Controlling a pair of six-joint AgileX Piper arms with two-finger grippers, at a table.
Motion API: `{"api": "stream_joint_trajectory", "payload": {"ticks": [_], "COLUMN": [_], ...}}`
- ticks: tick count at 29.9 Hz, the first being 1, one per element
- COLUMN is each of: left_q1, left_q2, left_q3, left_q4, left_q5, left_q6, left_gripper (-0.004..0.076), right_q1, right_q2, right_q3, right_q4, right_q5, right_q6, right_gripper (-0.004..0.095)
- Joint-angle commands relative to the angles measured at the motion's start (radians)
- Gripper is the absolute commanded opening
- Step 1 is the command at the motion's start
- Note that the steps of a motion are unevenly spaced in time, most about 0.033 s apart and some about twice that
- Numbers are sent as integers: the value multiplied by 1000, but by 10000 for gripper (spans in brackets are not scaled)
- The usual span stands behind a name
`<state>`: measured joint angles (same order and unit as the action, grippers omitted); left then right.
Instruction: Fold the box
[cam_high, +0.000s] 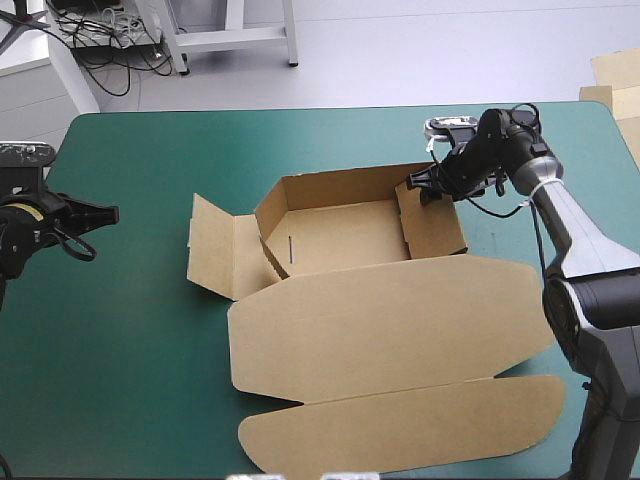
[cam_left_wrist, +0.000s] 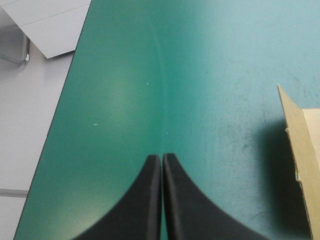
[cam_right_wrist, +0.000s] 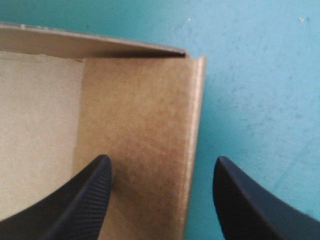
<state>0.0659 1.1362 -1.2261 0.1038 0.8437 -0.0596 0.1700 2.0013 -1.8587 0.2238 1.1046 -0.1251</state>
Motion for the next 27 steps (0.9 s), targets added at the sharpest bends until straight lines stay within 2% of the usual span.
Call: {"api": "stream_joint_trajectory", "payload": {"ticks": [1, 5, 12, 15, 20, 27], "left_q1": [2, 2, 78, 143, 232, 242], "left_q2": [-20, -8, 52, 70, 82, 82], "left_q3": [-31, -31, -31, -31, -31, -31], "left_q4": [-1, -1, -42, -60, -104, -212], "left_q5": [-43, -41, -19, -15, -15, -3], "left_q6": [-2, -2, -2, -2, -2, 78], "left_gripper": [-8, -9, -9, -9, -9, -9], "right_q1": [0, -6, -83, -143, -203, -151], "right_q2": [-55, -65, -189, -258, -367, -354], "right_q3": [-120, -246, -269, -258, -150, 55], "right_q4": [-23, -67, -58, -31, 28, 116], "right_q5": [55, 148, 148, 148, 148, 122], "right_q6": [-1, -1, -15, 48, 50, -57], "right_gripper": [612, 605, 574, 547, 535, 535]}}
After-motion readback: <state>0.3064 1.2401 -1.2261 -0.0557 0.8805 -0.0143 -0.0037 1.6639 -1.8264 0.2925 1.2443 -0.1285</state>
